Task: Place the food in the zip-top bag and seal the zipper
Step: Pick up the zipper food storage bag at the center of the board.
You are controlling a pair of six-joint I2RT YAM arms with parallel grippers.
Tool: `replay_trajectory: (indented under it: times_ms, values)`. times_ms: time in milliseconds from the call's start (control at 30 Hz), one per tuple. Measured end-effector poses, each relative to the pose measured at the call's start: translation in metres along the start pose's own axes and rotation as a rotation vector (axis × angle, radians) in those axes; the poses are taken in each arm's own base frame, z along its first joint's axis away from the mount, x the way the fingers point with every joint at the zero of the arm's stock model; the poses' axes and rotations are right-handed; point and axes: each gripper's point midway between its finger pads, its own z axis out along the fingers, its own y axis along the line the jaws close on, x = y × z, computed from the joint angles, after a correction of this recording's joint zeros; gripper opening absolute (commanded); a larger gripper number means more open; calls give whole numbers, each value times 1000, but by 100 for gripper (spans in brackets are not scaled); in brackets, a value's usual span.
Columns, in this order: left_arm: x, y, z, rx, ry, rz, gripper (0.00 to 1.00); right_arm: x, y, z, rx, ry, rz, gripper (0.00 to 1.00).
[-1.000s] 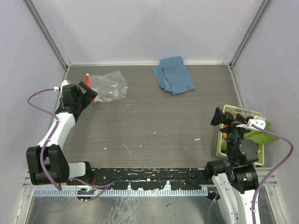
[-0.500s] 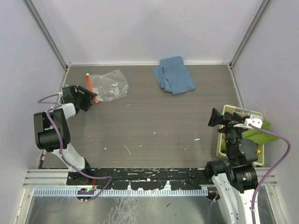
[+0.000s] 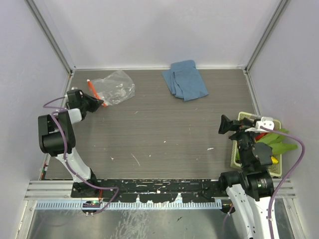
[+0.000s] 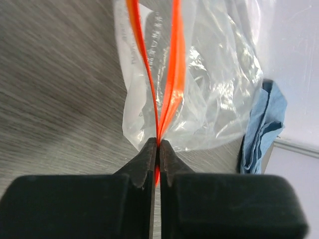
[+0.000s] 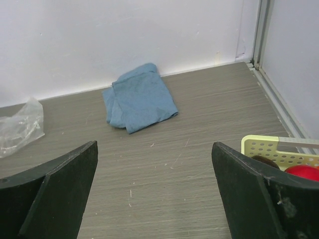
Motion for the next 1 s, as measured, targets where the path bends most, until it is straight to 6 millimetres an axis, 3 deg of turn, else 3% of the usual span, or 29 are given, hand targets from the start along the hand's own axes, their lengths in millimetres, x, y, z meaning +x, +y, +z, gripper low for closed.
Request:
replay_trajectory:
  times_ms: [200,333,467,700,1000]
  values:
    - [-2,-7,-3,33,-13,20,0,17,8,12,-34,83,1,100]
    - [2,-13,-17,40,-13,54,0,23,15,19,-51,136,16,100]
    - [6,-33,-38,60,-12,125,0,23,25,25,-85,172,40,100]
    - [37,-59,-71,43,47,308,0,23,46,34,-174,225,75,100]
    - [77,-94,-117,50,111,575,0,63,76,57,-303,416,135,100]
